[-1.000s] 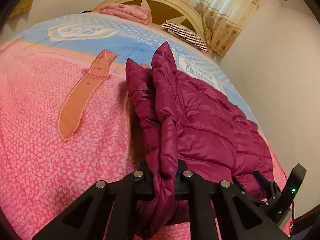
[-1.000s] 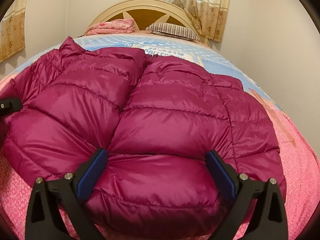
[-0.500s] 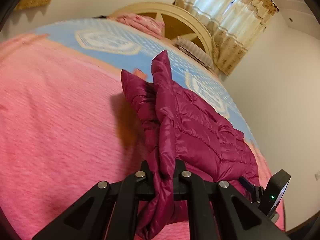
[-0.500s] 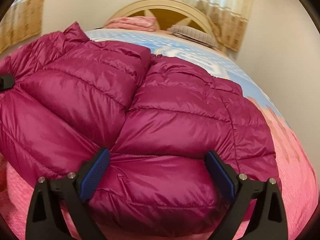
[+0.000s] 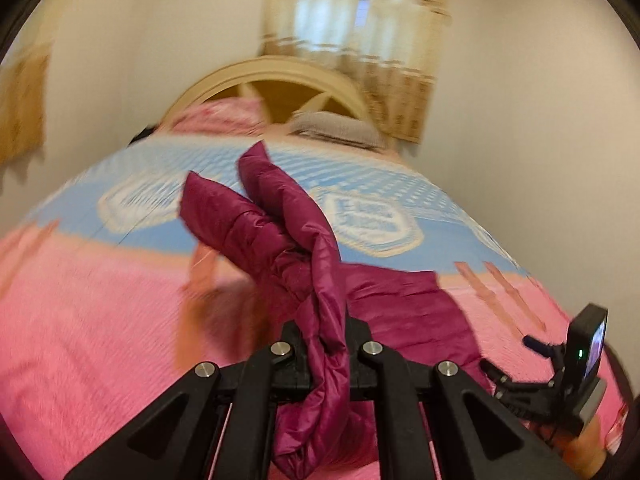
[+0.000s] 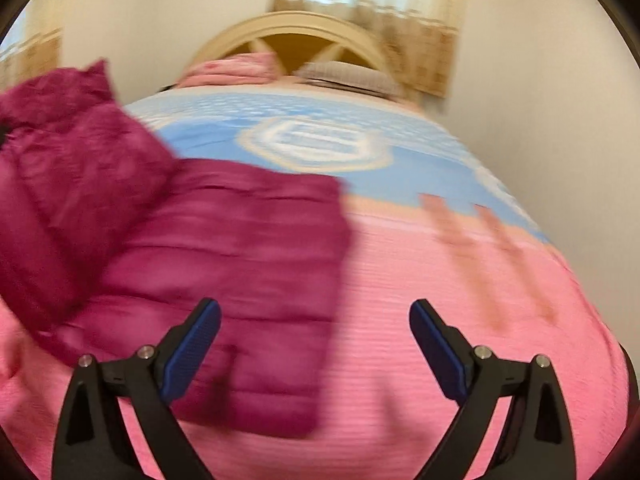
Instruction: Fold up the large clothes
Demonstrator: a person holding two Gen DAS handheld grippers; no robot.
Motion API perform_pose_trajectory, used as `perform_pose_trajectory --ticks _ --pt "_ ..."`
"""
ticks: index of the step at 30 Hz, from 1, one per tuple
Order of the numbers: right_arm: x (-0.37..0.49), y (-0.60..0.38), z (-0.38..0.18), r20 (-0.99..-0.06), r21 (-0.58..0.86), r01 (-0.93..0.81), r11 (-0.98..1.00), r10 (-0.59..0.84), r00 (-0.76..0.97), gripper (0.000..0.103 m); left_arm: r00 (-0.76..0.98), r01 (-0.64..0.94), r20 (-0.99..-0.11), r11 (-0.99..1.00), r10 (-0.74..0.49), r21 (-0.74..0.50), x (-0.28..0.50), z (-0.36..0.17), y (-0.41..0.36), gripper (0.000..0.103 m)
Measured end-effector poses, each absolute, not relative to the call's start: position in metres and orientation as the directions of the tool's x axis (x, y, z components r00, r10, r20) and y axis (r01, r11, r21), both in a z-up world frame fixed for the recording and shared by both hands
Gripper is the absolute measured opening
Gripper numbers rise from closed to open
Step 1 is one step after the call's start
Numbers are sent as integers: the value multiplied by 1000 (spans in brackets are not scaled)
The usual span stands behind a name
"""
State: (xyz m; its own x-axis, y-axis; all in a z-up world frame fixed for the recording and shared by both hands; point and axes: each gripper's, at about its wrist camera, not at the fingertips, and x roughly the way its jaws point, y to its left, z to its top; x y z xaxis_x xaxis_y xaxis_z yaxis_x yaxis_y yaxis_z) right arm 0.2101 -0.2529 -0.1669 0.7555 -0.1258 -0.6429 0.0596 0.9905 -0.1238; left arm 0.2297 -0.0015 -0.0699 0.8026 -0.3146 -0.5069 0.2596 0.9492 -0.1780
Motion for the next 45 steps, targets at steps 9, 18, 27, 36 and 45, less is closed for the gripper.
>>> perform_pose_trajectory --ticks 9,18,27,36,45 --pt "179 -367 -188 -678 -47 283 958 -238 696 97 743 460 -565 887 -358 44 244 -96 -140 5" --pt "164 -387 -210 -715 -12 313 950 -227 662 97 740 523 -616 807 -270 274 238 -165 -209 19" --pt "173 -395 -207 -730 -8 325 946 -228 644 95 835 495 -431 808 -341 321 189 -105 -183 94" --pt "223 -364 -141 -678 22 263 964 -179 713 73 857 120 -516 970 7 212 291 -102 -63 95" --pt "303 -243 -49 -606 1 120 993 -95 790 66 783 -106 -612 993 114 50 351 -120 -1 95"
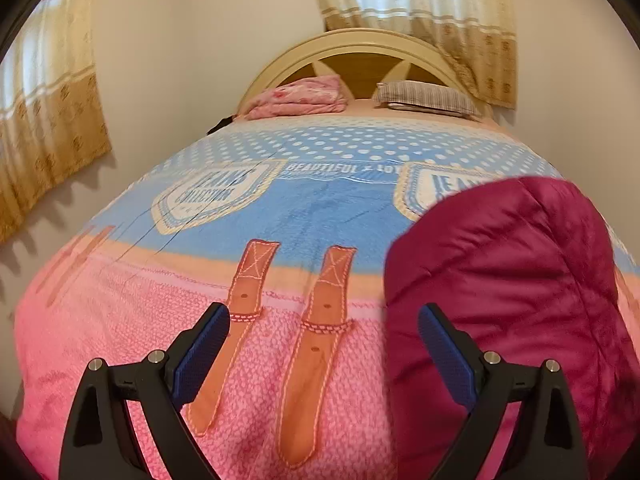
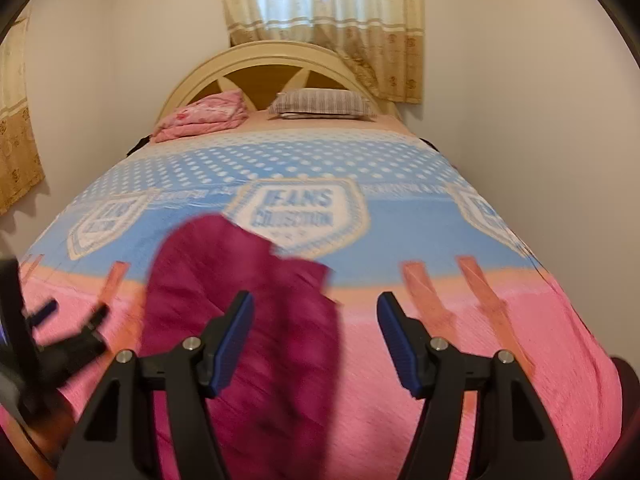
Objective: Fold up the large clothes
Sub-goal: 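Open the left tool to release the folded side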
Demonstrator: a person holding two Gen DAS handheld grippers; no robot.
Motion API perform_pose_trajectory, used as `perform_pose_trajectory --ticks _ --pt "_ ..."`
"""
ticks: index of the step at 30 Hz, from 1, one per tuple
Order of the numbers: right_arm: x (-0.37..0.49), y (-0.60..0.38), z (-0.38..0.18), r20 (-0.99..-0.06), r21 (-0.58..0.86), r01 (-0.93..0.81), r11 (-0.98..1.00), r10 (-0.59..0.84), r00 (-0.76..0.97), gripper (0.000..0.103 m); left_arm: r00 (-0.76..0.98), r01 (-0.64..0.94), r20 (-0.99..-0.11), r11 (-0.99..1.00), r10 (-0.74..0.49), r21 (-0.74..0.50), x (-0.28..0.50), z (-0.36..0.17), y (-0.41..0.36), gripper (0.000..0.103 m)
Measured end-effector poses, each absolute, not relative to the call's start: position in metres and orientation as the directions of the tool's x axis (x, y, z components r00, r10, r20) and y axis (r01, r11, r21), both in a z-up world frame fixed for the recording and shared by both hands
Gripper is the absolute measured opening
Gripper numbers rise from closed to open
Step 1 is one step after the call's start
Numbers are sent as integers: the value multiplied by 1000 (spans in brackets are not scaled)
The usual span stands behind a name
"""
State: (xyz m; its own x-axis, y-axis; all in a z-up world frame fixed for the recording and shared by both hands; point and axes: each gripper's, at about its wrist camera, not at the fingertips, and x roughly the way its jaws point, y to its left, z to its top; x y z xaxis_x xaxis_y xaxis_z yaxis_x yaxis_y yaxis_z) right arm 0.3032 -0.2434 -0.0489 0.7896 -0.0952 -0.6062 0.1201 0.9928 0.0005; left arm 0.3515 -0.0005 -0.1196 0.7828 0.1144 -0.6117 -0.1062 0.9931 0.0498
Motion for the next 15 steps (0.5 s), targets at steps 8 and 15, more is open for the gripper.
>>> perform_pose_trajectory --ticks 8,15 --pt "371 -209 -95 -651 46 169 985 -99 753 52 759 -137 -647 989 73 -48 389 -119 0 95" --pt "351 -249 -155 -696 19 263 965 -176 696 50 759 -66 -651 996 11 -59 400 -139 -34 95"
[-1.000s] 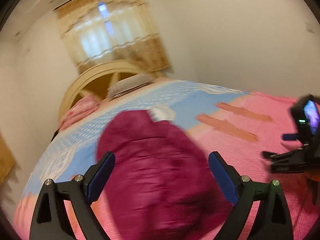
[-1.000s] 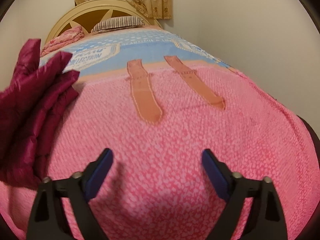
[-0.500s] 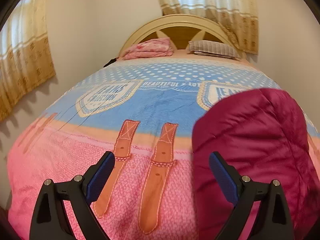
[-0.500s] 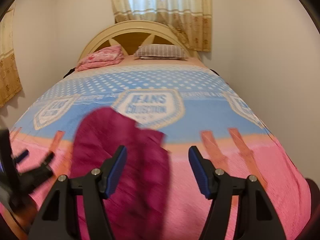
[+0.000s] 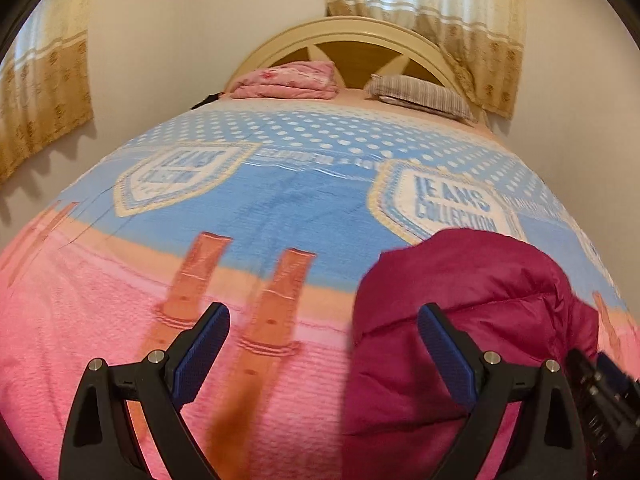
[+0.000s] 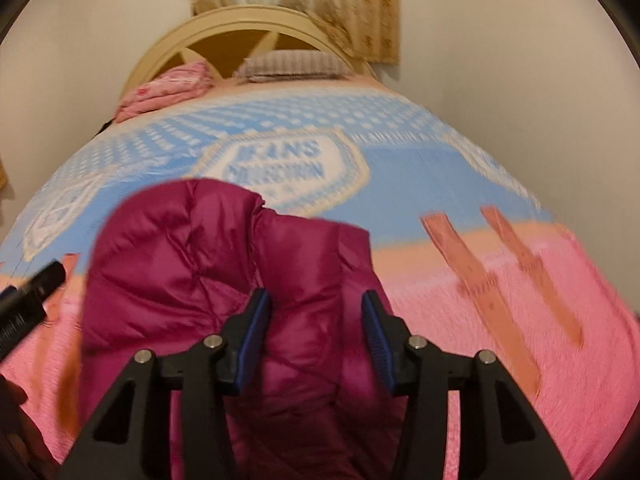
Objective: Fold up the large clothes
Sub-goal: 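Open the left tool to release the folded side, then grasp the jacket edge with the right tool while the left tool presses it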
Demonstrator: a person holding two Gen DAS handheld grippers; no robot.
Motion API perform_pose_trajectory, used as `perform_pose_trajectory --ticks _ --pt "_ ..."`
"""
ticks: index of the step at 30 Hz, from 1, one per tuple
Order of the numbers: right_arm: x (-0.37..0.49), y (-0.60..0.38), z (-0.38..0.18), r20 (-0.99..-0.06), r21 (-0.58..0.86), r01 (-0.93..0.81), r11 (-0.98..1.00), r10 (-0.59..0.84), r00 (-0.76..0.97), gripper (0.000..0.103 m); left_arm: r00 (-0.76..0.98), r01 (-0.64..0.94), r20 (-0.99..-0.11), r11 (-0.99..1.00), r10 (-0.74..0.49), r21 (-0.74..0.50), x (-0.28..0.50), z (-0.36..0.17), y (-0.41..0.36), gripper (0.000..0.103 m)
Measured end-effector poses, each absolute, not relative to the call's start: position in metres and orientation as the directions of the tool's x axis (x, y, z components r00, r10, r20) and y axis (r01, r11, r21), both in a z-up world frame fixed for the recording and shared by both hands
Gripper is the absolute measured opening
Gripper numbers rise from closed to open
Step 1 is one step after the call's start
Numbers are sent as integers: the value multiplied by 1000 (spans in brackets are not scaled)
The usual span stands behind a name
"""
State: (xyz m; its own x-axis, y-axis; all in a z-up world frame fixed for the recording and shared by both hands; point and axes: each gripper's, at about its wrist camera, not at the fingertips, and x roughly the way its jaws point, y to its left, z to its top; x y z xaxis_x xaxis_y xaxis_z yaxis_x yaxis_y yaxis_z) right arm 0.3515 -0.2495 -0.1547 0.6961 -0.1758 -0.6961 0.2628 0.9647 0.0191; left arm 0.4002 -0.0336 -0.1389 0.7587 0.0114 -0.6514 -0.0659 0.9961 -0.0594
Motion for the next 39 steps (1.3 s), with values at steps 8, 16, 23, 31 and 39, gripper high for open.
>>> perform_pose_trajectory --ticks 8,16,23,31,39 --pt "336 -277 -184 -695 68 322 944 -187 694 50 755 9 -646 984 109 177 405 -168 -105 96" --pt "335 -283 -200 -683 110 315 943 -158 713 52 731 7 -676 990 90 139 412 -187 -102 97" --pt "337 -283 -207 -695 121 313 942 -144 704 55 716 4 -697 998 38 59 415 -198 -93 100" --pt "340 -283 -212 -707 107 316 943 -152 691 56 711 1 -702 998 38 56 417 -203 -93 100" --pt "343 -282 -215 -721 95 319 943 -156 675 57 692 5 -721 999 33 50 421 -208 -91 101"
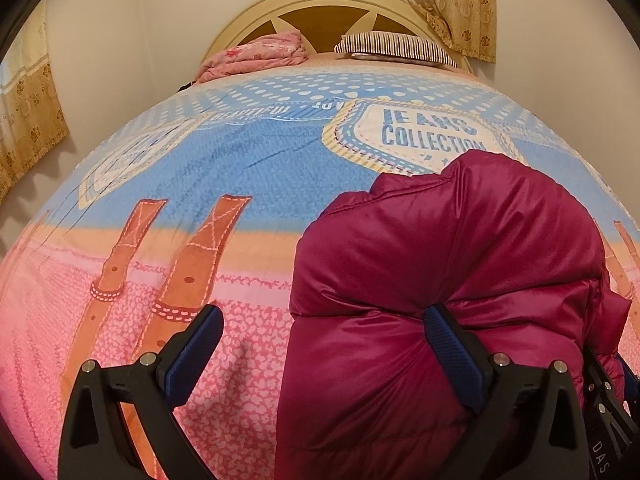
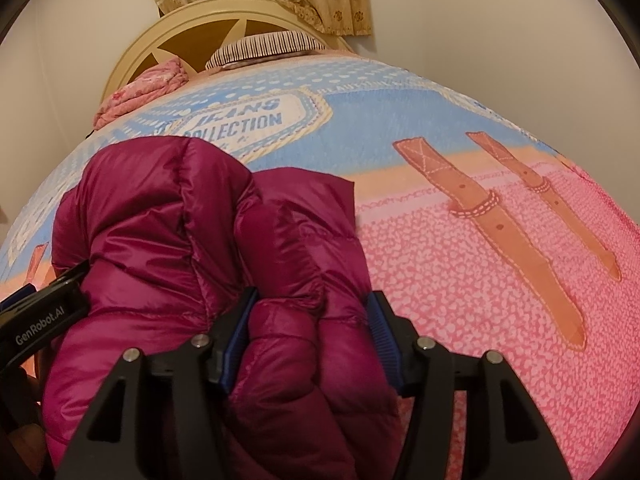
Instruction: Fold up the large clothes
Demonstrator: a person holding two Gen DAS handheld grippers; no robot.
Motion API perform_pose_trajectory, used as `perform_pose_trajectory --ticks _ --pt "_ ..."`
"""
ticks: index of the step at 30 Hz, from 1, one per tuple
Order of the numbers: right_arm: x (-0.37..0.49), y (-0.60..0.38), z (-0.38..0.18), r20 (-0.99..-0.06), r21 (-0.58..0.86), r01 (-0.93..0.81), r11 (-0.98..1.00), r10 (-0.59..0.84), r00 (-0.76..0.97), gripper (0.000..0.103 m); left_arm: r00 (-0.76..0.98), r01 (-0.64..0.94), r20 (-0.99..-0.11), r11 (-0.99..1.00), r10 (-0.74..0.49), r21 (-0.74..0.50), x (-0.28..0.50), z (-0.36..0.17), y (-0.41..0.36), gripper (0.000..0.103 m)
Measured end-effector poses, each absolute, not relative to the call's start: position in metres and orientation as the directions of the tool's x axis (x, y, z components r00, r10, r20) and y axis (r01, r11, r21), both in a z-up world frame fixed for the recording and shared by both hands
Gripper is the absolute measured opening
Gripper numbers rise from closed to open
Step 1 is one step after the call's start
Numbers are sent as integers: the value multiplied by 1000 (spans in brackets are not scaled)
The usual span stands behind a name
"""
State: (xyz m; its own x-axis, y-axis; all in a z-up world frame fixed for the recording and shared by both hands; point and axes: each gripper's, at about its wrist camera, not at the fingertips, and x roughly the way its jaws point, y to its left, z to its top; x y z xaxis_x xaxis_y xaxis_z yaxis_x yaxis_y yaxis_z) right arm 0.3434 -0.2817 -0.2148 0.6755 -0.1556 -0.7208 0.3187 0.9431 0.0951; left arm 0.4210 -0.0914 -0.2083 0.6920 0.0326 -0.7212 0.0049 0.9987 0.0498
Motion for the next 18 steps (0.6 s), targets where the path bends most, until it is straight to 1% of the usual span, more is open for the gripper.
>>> perform_pose_trajectory --ticks 18 --pt "349 -282 -218 -743 77 323 943 -162 650 59 666 14 -745 999 27 49 426 -215 -91 102"
